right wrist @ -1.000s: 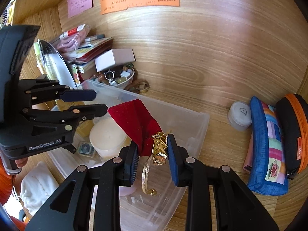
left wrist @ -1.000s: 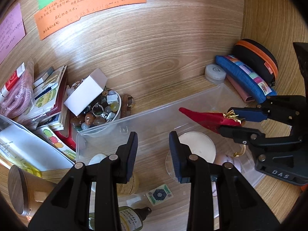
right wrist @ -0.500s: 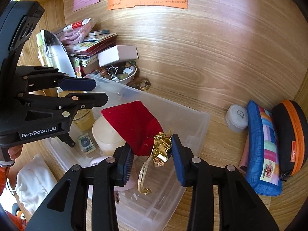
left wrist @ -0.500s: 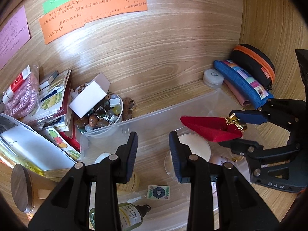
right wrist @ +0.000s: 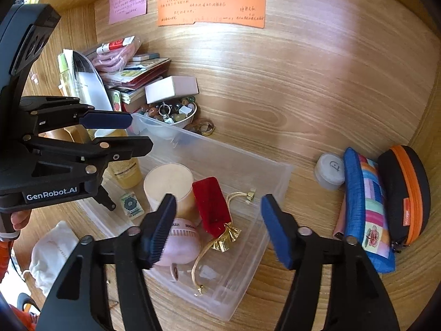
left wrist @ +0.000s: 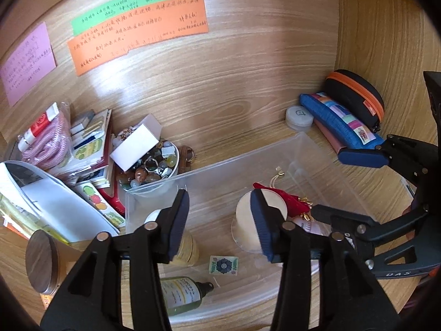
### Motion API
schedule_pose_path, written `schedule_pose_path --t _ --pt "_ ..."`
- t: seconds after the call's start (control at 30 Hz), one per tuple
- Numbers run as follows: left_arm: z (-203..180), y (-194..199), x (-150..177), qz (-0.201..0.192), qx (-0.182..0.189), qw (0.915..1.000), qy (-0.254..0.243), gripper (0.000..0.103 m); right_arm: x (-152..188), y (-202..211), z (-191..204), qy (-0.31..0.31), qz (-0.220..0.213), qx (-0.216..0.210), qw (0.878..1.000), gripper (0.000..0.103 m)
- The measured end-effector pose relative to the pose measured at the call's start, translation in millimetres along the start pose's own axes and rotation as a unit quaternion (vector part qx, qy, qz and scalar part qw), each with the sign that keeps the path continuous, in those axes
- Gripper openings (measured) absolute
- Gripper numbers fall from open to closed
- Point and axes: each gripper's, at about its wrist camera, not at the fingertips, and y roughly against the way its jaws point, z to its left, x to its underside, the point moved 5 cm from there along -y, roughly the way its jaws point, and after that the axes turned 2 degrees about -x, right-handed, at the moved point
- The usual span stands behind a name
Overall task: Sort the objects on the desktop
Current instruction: 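Lower the tile and red pouch into the bin and open both tools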
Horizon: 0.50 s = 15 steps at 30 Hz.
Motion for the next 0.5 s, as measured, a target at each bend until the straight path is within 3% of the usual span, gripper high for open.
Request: schedule_pose_path --t 0.07,0.2,0.3,0.5 --pt "1 6 0 -0.006 -0.009 0.9999 0.004 0.069 0 4 1 -0.002 -0.005 0.002 1.000 0.068" --pt "3 22 1 -0.021 -0.027 0.9994 0.010 0.075 0 15 6 0.003 -0.014 0.013 1.000 0.069" --pt "6 33 5 -0.028 -0.033 0.9990 0.015 0.086 2 22 10 0.004 -0.017 0.016 1.000 0.071" --pt "12 53 19 -0.036 -0.041 0.9983 0.020 0.091 9 43 25 0.007 -0.034 0.010 0.999 0.079"
